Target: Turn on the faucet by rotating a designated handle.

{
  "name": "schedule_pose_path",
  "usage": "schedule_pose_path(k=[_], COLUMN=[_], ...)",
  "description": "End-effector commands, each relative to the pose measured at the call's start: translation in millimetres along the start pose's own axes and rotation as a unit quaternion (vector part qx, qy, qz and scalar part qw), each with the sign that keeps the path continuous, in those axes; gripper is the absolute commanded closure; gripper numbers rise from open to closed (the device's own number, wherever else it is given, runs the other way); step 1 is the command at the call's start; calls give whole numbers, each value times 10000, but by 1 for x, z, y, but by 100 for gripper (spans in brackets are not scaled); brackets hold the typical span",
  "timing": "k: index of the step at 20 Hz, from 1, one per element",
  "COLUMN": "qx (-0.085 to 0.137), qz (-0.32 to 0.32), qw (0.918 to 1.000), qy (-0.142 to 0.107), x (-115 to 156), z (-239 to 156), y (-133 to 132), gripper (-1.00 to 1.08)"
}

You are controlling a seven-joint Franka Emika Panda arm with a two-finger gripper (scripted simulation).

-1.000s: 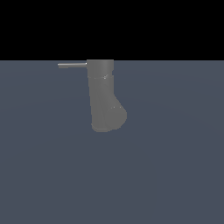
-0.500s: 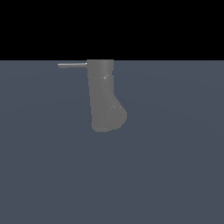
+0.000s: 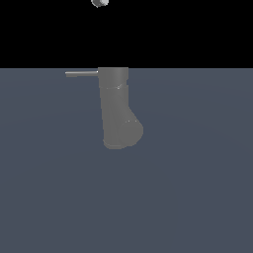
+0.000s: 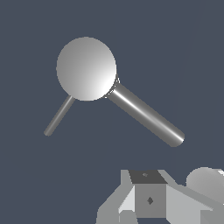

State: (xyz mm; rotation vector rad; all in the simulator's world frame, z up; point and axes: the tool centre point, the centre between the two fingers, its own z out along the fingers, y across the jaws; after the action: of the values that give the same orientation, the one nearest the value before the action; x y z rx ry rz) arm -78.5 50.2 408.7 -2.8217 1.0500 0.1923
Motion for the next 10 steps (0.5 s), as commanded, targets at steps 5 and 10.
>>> schedule_pose_path(k=[5,10], qx=[-36,-77], qz=[761,1333], qw=[9971,9909], qy=[49,145], x=[17,27], z=[28,51], y=[-39,-67], gripper=[108,108])
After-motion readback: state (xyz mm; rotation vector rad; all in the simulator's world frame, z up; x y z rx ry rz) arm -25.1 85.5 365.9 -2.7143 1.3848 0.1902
